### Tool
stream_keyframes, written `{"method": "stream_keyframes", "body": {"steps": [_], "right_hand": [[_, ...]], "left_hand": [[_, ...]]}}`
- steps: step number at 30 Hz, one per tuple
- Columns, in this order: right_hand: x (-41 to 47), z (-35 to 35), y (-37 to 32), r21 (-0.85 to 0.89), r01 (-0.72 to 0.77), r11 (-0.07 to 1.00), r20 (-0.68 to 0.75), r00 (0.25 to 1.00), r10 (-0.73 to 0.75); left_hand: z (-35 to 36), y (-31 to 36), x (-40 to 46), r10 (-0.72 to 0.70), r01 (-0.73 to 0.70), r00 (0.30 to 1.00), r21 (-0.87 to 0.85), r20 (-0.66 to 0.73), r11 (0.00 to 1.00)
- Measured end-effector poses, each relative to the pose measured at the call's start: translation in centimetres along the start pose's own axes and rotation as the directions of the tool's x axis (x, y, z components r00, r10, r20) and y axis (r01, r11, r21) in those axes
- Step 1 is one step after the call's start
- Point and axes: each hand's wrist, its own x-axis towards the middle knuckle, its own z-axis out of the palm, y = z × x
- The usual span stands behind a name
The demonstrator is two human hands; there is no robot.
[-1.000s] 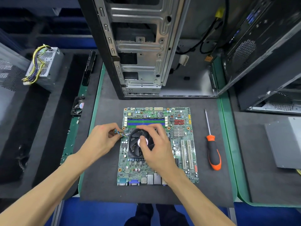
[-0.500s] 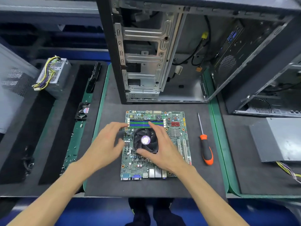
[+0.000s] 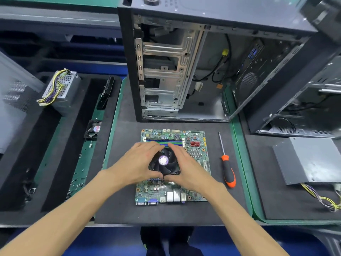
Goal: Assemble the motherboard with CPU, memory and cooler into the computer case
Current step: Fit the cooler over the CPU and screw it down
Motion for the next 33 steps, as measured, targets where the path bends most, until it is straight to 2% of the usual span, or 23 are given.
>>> {"method": "stream_keyframes", "body": {"steps": [2,4,5,6,7,8,10,12,14,17,19,25,28,33], "right_hand": [[-0.5,-0.8,-0.2,-0.059,-0.032,0.998,0.032,0.999,0.034],[-1.1,-1.8,-0.2,-0.074,-0.157,0.985,-0.059,0.987,0.153],[-1.4,-2.4,0.2,-0.066,-0.245,0.967,-0.141,0.962,0.234],[-1.8,-3.0,0.8,-0.052,-0.336,0.940,-0.215,0.923,0.318],[-2.1,-3.4,1.5,-0.037,-0.425,0.904,-0.250,0.880,0.403],[-2.5,-3.7,2.2,-0.030,-0.509,0.860,-0.238,0.840,0.488],[-2.9,-3.6,3.5,-0.054,-0.624,0.779,-0.146,0.777,0.612],[-2.8,-3.1,3.9,-0.062,-0.650,0.758,-0.097,0.760,0.643],[-2.2,-2.6,3.9,-0.027,-0.644,0.765,-0.087,0.764,0.640],[-1.6,-2.6,4.0,0.020,-0.657,0.753,-0.102,0.748,0.656],[-1.5,-2.9,4.4,0.064,-0.665,0.744,-0.097,0.738,0.667],[-1.8,-3.8,5.9,0.165,-0.628,0.760,-0.081,0.760,0.645],[-1.8,-4.1,6.3,0.199,-0.598,0.777,-0.041,0.787,0.616],[-1.6,-3.5,6.6,0.362,-0.511,0.780,-0.021,0.832,0.555]], "left_hand": [[-0.3,0.1,-0.2,-0.047,0.047,0.999,-0.070,0.001,0.996],[-0.6,0.0,-1.0,-0.218,0.187,0.969,-0.236,-0.115,0.954],[-0.8,-0.2,-1.3,-0.352,0.282,0.921,-0.334,-0.169,0.899],[-1.0,-0.4,-1.6,-0.494,0.393,0.855,-0.425,-0.158,0.816],[-1.1,-0.7,-1.8,-0.615,0.510,0.787,-0.499,-0.061,0.701],[-1.1,-0.8,-2.0,-0.685,0.613,0.722,-0.550,0.099,0.567],[-0.7,-0.7,-2.0,-0.671,0.728,0.633,-0.591,0.387,0.346],[0.0,-0.5,-1.8,-0.636,0.750,0.618,-0.589,0.462,0.301],[0.6,-0.6,-1.4,-0.649,0.743,0.613,-0.609,0.451,0.279],[1.0,-0.9,-0.8,-0.664,0.758,0.566,-0.626,0.488,0.186],[0.8,-1.1,-0.6,-0.648,0.750,0.560,-0.649,0.517,0.130],[0.8,-0.5,-0.3,-0.666,0.709,0.535,-0.705,0.519,0.020],[0.8,-0.4,-1.0,-0.678,0.705,0.525,-0.709,0.514,0.008],[0.0,-0.7,-3.0,-0.704,0.683,0.521,-0.730,0.482,0.005]]}}
